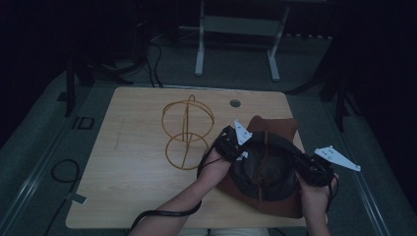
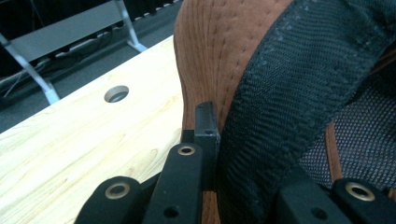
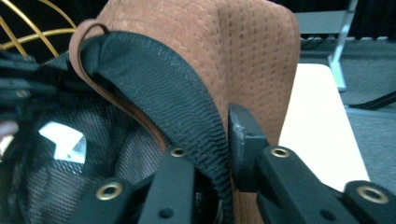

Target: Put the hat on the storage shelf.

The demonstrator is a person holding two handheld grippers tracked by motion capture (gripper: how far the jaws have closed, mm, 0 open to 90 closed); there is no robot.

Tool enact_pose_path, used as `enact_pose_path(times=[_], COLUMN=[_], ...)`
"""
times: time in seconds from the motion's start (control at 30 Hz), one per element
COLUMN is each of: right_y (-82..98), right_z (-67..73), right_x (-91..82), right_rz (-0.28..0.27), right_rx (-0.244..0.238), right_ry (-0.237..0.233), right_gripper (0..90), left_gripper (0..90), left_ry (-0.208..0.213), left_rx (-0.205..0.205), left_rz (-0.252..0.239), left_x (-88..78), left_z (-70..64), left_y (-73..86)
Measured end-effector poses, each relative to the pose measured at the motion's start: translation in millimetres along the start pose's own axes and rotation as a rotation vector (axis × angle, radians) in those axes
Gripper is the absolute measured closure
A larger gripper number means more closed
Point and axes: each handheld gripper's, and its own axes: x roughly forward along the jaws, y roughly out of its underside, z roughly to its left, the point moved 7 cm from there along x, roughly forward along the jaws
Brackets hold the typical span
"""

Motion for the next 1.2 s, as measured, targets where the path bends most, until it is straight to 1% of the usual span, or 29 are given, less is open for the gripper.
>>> enact_pose_path(times=[0.03, 0.13, 0.17, 0.2, 0.23, 0.27, 0.33, 0.37, 0.4, 0.43, 0.47, 0.5, 0.57, 0.6, 0.63, 0.67, 0.7, 0.73, 0.77, 0.8, 0.87, 0.9, 0.97, 1.0, 1.07, 1.1, 1.13, 1.17, 1.2], right_y=[1.1, 3.1, 4.4, 5.3, 6.9, 8.1, 9.7, 10.4, 10.4, 10.4, 9.5, 8.2, 5.6, 4.2, 3.3, 3.0, 3.0, 3.5, 4.1, 4.3, 5.5, 6.2, 8.4, 9.5, 11.4, 12.3, 12.9, 13.8, 14.8], right_z=[0.5, 1.6, 1.8, 1.9, 2.2, 3.1, 5.3, 6.3, 6.3, 6.6, 6.4, 4.3, -3.7, -9.4, -15.8, -31.6, -31.6, -38.7, -46.1, -53.4, -65.7, -71.1, -76.0, -76.5, -75.7, -74.7, -73.4, -73.0, -71.5], right_x=[-1.8, -7.3, -10.7, -13.0, -16.6, -19.9, -27.0, -30.5, -30.5, -33.9, -42.4, -47.6, -57.1, -61.9, -66.1, -71.5, -71.5, -73.0, -74.3, -75.5, -75.3, -74.1, -70.2, -67.7, -62.1, -59.4, -56.3, -52.7, -49.0], right_rz=[0.002, -0.005, -0.003, -0.002, 0.004, 0.007, 0.001, -0.001, -0.001, -0.006, -0.014, -0.027, -0.041, -0.048, -0.052, -0.049, -0.049, -0.044, -0.038, -0.039, -0.028, -0.026, -0.012, -0.007, 0.004, 0.011, 0.010, 0.014, 0.021], right_rx=[-0.009, -0.002, -0.001, 0.000, -0.003, -0.008, -0.027, -0.037, -0.037, -0.037, -0.025, -0.030, -0.043, -0.043, -0.047, -0.057, -0.057, -0.060, -0.063, -0.064, -0.049, -0.044, -0.032, -0.033, -0.034, -0.038, -0.042, -0.043, -0.040], right_ry=[0.007, -0.012, -0.028, -0.040, -0.055, -0.065, -0.091, -0.101, -0.101, -0.116, -0.149, -0.145, -0.121, -0.110, -0.098, -0.046, -0.046, -0.040, -0.018, 0.005, 0.022, 0.030, 0.008, -0.001, -0.018, -0.026, -0.037, -0.038, -0.051], right_gripper=[77.7, 68.4, 64.0, 61.6, 59.9, 58.5, 55.5, 55.2, 55.2, 55.1, 52.2, 51.8, 50.5, 50.4, 50.4, 50.6, 50.6, 50.6, 50.8, 51.2, 51.2, 51.9, 52.0, 52.2, 52.3, 52.3, 52.6, 53.2, 53.2], left_gripper=[86.6, 86.6, 86.6, 86.6, 86.7, 86.6, 86.6, 86.7, 86.7, 86.7, 86.6, 86.6, 86.6, 86.6, 86.6, 86.6, 86.6, 86.6, 86.6, 86.6, 86.5, 86.5, 86.5, 86.5, 86.4, 86.5, 86.5, 86.4, 86.4], left_ry=[-0.004, -0.013, -0.021, -0.022, -0.020, -0.020, -0.025, -0.027, -0.027, -0.026, -0.015, -0.021, -0.029, -0.021, -0.008, 0.001, 0.008, 0.018, 0.024, 0.050, 0.072, 0.115, 0.125, 0.169, 0.189, 0.235, 0.262, 0.270, 0.306], left_rx=[0.000, 0.010, 0.009, 0.019, 0.026, 0.023, 0.032, 0.026, 0.026, 0.015, 0.005, 0.009, 0.016, 0.005, -0.001, -0.002, 0.003, 0.014, 0.019, 0.025, 0.039, 0.037, 0.046, 0.045, 0.055, 0.057, 0.062, 0.069, 0.080], left_rz=[-0.009, -0.028, -0.033, -0.036, -0.043, -0.051, -0.053, -0.057, -0.057, -0.063, -0.083, -0.089, -0.104, -0.110, -0.121, -0.129, -0.139, -0.155, -0.164, -0.187, -0.215, -0.240, -0.250, -0.263, -0.278, -0.295, -0.310, -0.308, -0.325], left_x=[-0.1, -1.5, -2.2, -3.5, -4.5, -6.0, -7.4, -7.7, -7.7, -8.5, -9.6, -11.5, -15.2, -17.2, -19.5, -21.8, -24.7, -27.9, -31.3, -35.1, -41.8, -45.1, -49.2, -51.3, -54.1, -56.3, -58.0, -58.9, -61.3], left_z=[0.0, 0.6, 1.3, 2.1, 1.9, 0.9, -0.3, 0.3, 0.3, 2.6, 2.6, 3.3, 4.2, 4.6, 4.5, 4.1, 3.4, 2.5, 1.9, 0.6, 0.0, -1.0, 0.8, 1.3, 4.0, 4.6, 5.5, 6.5, 6.6], left_y=[-1.0, -3.3, -3.7, -4.1, -4.8, -5.5, -6.5, -6.7, -6.7, -6.6, -7.1, -6.8, -6.4, -6.3, -6.6, -6.9, -7.5, -8.1, -8.1, -8.4, -7.6, -7.6, -6.2, -5.8, -3.9, -3.2, -2.2, -0.8, 0.2])
